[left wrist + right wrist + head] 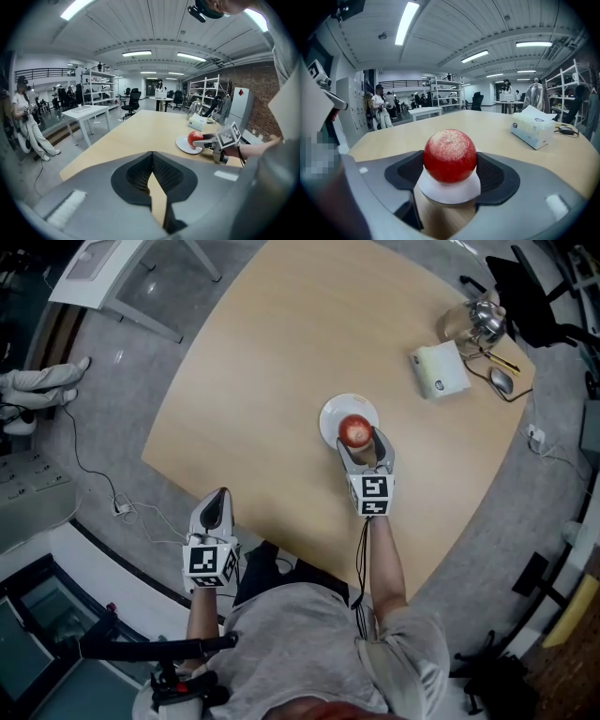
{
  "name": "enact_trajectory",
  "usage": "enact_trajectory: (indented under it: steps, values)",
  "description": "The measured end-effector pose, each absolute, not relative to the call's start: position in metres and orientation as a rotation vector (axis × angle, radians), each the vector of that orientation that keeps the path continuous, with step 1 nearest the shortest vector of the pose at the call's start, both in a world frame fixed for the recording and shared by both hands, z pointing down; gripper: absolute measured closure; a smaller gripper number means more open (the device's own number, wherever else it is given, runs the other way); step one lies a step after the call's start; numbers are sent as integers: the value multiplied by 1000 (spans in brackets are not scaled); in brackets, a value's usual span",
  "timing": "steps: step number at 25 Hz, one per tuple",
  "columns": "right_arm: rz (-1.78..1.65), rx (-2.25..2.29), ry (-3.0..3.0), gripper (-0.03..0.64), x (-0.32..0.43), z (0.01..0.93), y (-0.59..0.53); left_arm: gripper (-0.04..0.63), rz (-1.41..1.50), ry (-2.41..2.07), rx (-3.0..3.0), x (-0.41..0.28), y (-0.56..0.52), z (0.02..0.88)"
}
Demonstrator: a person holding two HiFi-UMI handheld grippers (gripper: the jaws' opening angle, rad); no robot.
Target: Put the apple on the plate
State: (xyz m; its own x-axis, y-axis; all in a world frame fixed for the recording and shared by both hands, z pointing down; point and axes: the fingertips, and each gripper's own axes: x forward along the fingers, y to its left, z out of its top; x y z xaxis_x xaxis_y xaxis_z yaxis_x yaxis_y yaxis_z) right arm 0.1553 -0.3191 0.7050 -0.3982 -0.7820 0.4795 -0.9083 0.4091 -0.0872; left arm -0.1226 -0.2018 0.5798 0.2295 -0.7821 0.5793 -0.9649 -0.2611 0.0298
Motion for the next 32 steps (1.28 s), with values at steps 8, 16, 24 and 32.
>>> enact_trajectory:
  steps: [8, 16, 24, 32]
  values:
    - [495, 1453, -2276, 259, 155, 717, -324, 577, 656, -1616, 2107, -126, -199, 585]
    - [505, 1458, -2290, 258, 154, 720, -327, 577, 648, -1618, 2098, -127, -200, 587]
    - [513, 1458, -2292, 253, 154, 719, -327, 577, 637, -1614, 2107, -124, -201, 586]
    - [508, 1478, -2303, 238, 156, 709, -319, 577, 618, -1618, 2128, -125, -196, 581]
